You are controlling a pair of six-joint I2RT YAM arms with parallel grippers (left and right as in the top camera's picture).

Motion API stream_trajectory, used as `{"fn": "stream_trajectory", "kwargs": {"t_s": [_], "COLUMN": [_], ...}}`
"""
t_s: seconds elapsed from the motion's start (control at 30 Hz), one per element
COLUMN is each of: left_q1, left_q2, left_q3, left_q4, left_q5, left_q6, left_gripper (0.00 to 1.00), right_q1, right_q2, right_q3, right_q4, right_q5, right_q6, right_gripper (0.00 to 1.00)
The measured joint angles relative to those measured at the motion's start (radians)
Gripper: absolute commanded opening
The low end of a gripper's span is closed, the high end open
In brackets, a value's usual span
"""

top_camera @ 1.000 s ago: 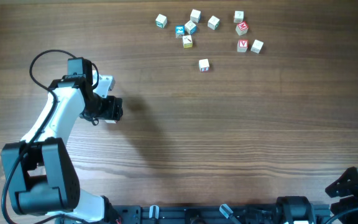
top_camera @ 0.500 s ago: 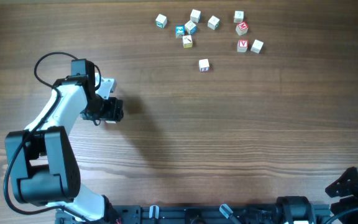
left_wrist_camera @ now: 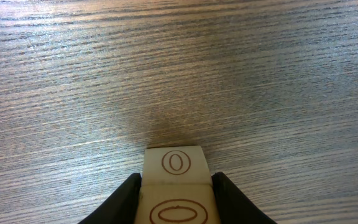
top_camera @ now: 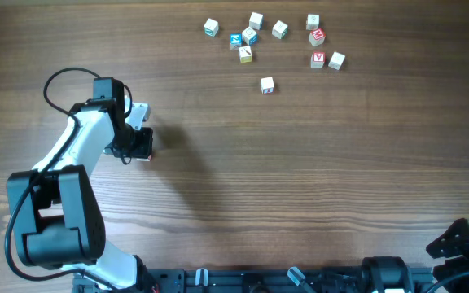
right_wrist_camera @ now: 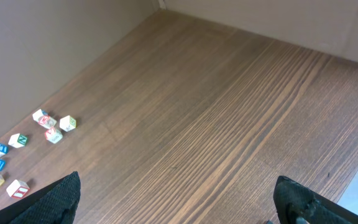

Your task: Form a tower

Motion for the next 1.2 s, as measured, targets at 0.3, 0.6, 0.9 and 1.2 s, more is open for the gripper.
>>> {"fn": "stream_trajectory", "kwargs": {"t_s": [0.3, 0.6, 0.9, 1.2], "left_q1": [0.0, 0.0, -0.002, -0.008], "left_q2": [0.0, 0.0, 0.0, 0.0], "left_q3": [0.0, 0.0, 0.0, 0.0], "left_q4": [-0.002, -0.021, -0.021, -0.022], "left_q5": [0.0, -0.004, -0.004, -0.005], "left_q6": [0.0, 0.0, 0.0, -0.003], "left_gripper": [0.35, 0.47, 0.38, 0.59], "right_q1": [0.0, 0.0, 0.0, 0.0], "right_q2": [0.0, 0.0, 0.0, 0.0], "right_q3": [0.0, 0.0, 0.0, 0.0], "right_q4": [0.0, 0.0, 0.0, 0.0], "right_q5": [0.0, 0.0, 0.0, 0.0], "right_q6": [0.0, 0.0, 0.0, 0.0], "right_gripper": [1.0, 1.0, 1.0, 1.0]}}
